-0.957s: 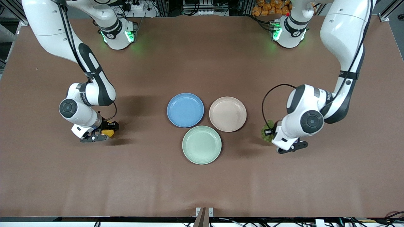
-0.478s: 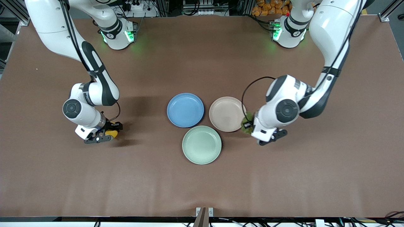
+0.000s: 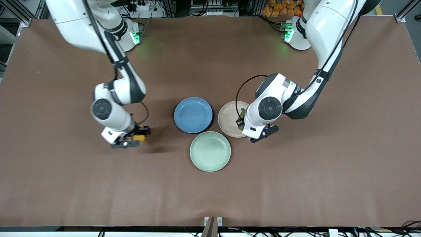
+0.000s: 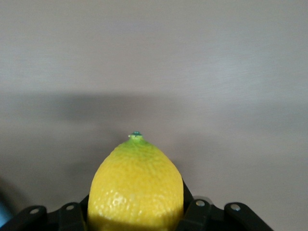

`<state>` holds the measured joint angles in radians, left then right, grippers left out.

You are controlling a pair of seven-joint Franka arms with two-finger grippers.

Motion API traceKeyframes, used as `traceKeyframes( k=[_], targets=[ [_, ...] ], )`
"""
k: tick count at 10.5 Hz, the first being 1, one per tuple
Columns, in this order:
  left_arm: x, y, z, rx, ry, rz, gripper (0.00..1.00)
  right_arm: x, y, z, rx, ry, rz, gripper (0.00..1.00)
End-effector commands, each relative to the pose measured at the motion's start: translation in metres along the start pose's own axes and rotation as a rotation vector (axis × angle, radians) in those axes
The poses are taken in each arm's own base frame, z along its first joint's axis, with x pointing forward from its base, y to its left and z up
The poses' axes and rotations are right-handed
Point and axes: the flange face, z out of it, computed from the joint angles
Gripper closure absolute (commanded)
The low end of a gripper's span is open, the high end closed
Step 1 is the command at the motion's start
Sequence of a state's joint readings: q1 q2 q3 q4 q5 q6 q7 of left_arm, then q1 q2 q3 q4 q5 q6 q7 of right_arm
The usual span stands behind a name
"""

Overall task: Place lemon and lettuce in plates
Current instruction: 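Carry the lemon to the blue plate while the left gripper carries lettuce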

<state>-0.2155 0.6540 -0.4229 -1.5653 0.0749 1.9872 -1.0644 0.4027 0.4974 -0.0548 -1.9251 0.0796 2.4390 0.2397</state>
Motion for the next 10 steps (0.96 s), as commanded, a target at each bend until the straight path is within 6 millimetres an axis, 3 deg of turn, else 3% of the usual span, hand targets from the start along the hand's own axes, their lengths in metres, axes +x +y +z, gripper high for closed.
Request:
traceKeyframes(
  k=[1,2,4,6,8,10],
  targets=[
    [0.003,0.001,0.016,0.023,-0.021,-0.018,0.14,-0.015,-0.05,-0.004,0.028,-0.014,0.056,0.86],
    [0.003,0.001,0.017,0.022,-0.019,-0.016,0.0,-0.02,-0.069,-0.005,0.033,-0.014,0.081,0.86],
    [0.003,0.0,0.004,0.009,-0.005,-0.016,0.0,-0.039,-0.108,-0.001,0.036,-0.025,0.107,0.86],
    [0.009,-0.01,-0.037,-0.024,0.04,-0.028,0.0,-0.057,-0.139,0.008,0.033,-0.032,0.125,0.85],
    [0.034,-0.034,-0.08,-0.056,0.104,-0.054,0.0,-0.061,-0.165,0.019,0.037,-0.025,0.144,0.85],
    [0.036,-0.047,-0.111,-0.017,0.195,-0.007,0.0,-0.065,-0.185,0.038,0.049,-0.014,0.12,0.82]
  ],
)
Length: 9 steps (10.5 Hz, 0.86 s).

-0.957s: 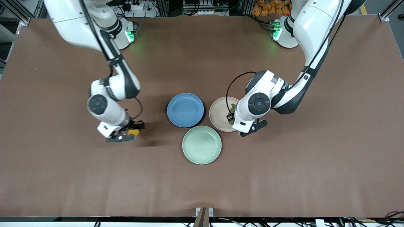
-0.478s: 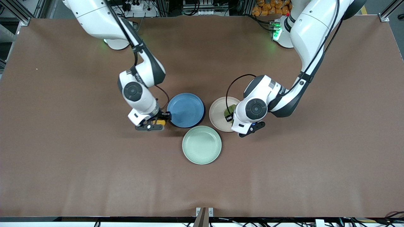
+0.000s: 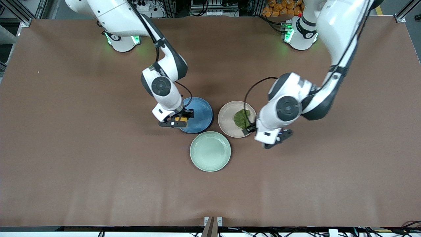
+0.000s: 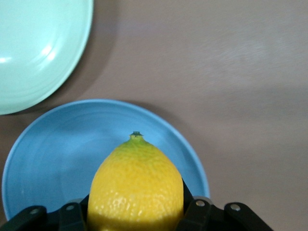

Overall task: Place lemon and lettuce in plates
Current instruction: 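Carry the lemon to the blue plate while the left gripper carries lettuce, then release the lettuce onto the cream plate and lift the left gripper away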

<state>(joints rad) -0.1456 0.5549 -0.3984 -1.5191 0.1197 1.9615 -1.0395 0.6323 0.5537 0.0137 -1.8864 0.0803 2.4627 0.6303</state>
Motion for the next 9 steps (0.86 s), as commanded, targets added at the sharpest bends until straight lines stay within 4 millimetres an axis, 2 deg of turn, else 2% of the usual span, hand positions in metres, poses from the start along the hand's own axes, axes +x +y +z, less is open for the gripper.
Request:
traceKeyframes(
  k=[1,3,4,5,6,8,9],
  targets=[
    [-0.002,-0.017,-0.037,0.077,0.102,0.096,0.0,0.005,-0.016,0.027,0.029,0.027,0.009,0.81],
    [0.02,-0.045,-0.067,0.095,0.131,0.177,0.0,-0.001,-0.021,0.034,0.02,0.025,-0.011,0.76],
    [0.034,-0.063,-0.082,0.093,0.133,0.204,0.0,-0.003,-0.021,0.035,0.013,0.027,-0.025,0.66],
    [0.043,-0.079,-0.096,0.105,0.136,0.239,0.0,-0.003,-0.02,0.038,0.002,0.032,-0.039,0.36],
    [0.045,-0.091,-0.113,0.114,0.143,0.275,0.0,-0.002,-0.019,0.038,-0.002,0.033,-0.044,0.0],
    [0.052,-0.122,-0.15,0.121,0.155,0.328,0.0,0.0,-0.018,0.034,-0.004,0.031,-0.051,0.0],
    [0.056,-0.144,-0.171,0.131,0.16,0.354,0.0,0.004,-0.016,0.026,-0.005,0.028,-0.039,0.0]
  ],
)
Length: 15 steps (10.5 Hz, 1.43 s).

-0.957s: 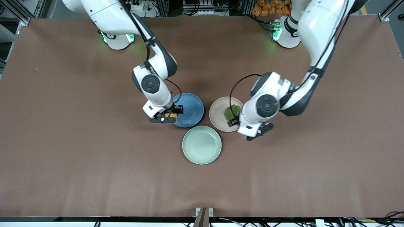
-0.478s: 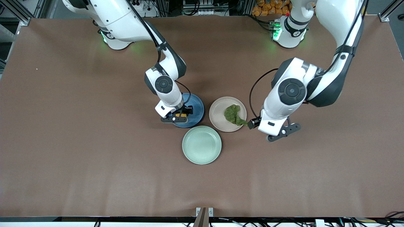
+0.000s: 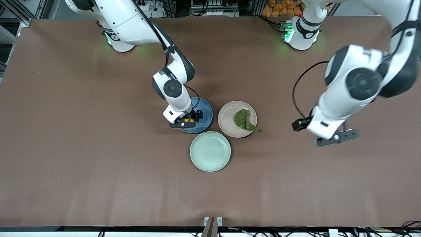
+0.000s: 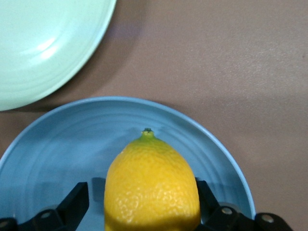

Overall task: Place lemon and lettuce in plates
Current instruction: 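Release the lettuce onto the cream plate and lift the left gripper away, then open the right gripper over the blue plate, releasing the lemon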

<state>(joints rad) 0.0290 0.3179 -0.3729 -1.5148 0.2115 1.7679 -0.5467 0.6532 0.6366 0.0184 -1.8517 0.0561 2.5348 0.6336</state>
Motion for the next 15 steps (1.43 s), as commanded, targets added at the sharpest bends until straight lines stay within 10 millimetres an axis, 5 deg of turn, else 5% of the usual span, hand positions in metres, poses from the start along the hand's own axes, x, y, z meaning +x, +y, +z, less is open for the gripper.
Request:
traceKeyframes(
  k=[1,4,7,10,15],
  targets=[
    [-0.014,-0.035,-0.045,0.022,0.025,0.065,0.0,0.017,-0.003,-0.025,-0.011,-0.015,0.014,0.0],
    [-0.033,-0.05,-0.084,-0.014,0.028,0.031,0.0,0.066,-0.007,-0.102,-0.019,-0.095,0.046,0.0],
    [-0.049,-0.056,-0.107,-0.032,0.026,0.02,0.0,0.105,0.035,-0.158,-0.01,-0.088,-0.027,0.0],
    [-0.052,-0.076,-0.123,-0.069,0.017,-0.021,0.0,0.14,0.13,-0.207,-0.032,-0.083,-0.199,0.0],
    [-0.058,-0.088,-0.134,-0.07,0.011,-0.03,0.0,0.174,0.283,-0.256,-0.062,-0.055,-0.397,0.0]
  ],
)
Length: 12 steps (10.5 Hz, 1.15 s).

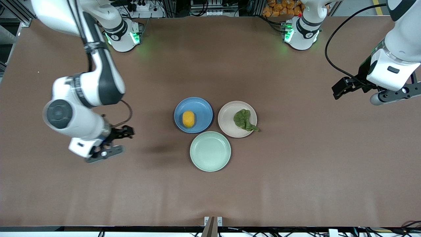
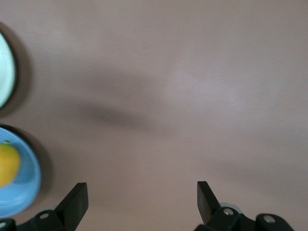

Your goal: Place lemon and lettuce in plates

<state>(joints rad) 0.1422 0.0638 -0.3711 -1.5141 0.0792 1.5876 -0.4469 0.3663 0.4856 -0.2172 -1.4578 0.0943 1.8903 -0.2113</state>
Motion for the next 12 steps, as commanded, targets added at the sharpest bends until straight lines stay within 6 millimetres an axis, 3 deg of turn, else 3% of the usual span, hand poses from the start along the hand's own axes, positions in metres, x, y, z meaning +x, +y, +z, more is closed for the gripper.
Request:
traceKeyframes(
  k=[1,5,9,12],
  targets=[
    [-0.012,-0.006,-0.014,-0.011,-0.009,0.022,0.0,-0.026,0.058,-0.021,0.006,0.016,-0.036,0.0],
    [-0.009,-0.019,-0.014,-0.012,-0.021,0.001,0.0,-0.088,0.123,-0.067,0.028,0.064,0.081,0.0],
    [-0.007,-0.034,-0.014,-0.008,-0.036,0.068,0.0,-0.152,0.149,-0.109,0.074,0.073,0.161,0.0],
    [-0.006,-0.035,-0.017,-0.006,-0.032,0.073,0.0,-0.19,0.15,-0.14,0.115,0.04,0.251,0.0]
  ],
)
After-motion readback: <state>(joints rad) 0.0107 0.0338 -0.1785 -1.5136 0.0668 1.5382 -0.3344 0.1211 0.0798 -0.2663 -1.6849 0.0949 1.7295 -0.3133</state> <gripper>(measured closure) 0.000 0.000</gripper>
